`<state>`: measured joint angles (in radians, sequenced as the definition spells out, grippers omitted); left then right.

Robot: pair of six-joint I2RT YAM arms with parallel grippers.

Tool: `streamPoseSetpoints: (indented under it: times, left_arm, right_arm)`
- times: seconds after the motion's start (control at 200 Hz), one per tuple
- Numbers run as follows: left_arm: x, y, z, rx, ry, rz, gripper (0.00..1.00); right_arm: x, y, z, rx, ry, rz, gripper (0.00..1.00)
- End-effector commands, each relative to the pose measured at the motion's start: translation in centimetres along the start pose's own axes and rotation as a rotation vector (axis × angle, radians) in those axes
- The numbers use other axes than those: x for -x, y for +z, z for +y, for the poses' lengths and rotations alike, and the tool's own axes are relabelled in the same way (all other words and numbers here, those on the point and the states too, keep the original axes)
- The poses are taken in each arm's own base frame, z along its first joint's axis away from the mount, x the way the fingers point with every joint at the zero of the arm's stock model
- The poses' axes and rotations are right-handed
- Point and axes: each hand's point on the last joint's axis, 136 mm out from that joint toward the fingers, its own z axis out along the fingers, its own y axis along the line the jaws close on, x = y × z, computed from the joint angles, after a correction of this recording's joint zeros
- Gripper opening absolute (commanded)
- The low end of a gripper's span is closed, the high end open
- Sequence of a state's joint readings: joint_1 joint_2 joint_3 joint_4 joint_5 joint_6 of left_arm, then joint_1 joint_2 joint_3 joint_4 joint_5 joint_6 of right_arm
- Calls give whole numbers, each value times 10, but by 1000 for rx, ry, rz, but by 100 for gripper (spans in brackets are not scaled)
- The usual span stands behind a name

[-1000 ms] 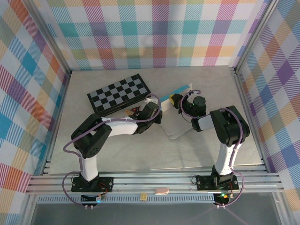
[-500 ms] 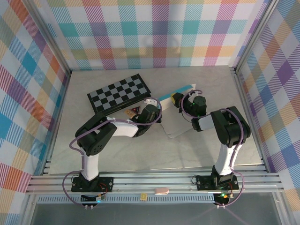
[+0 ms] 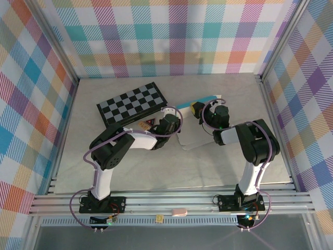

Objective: Fold the paper box

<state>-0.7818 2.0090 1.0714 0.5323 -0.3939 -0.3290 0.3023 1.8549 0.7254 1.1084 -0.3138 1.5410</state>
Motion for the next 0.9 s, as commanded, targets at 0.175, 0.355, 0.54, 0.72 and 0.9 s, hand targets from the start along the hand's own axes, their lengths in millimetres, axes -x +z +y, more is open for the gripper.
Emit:
streamPoseSetpoints:
  times: [0.175, 0.355, 0.54, 0.72, 0.9]
  left_arm:
    - [22, 2, -15, 17, -7, -69, 10]
    - [31, 2, -17, -16, 24, -103, 24]
    - [39, 4, -13, -14, 43, -119, 29]
    - [43, 7, -2, 0, 36, -118, 27]
    - [43, 11, -6, -59, 32, -101, 2]
  right_arm:
    - [-39, -2, -44, -177, 110, 131, 0]
    - [-39, -2, -44, -186, 127, 125, 0]
    - [-38, -3, -44, -201, 130, 119, 0]
    - [-38, -2, -44, -203, 136, 116, 0]
    - [-37, 0, -43, -208, 140, 116, 0]
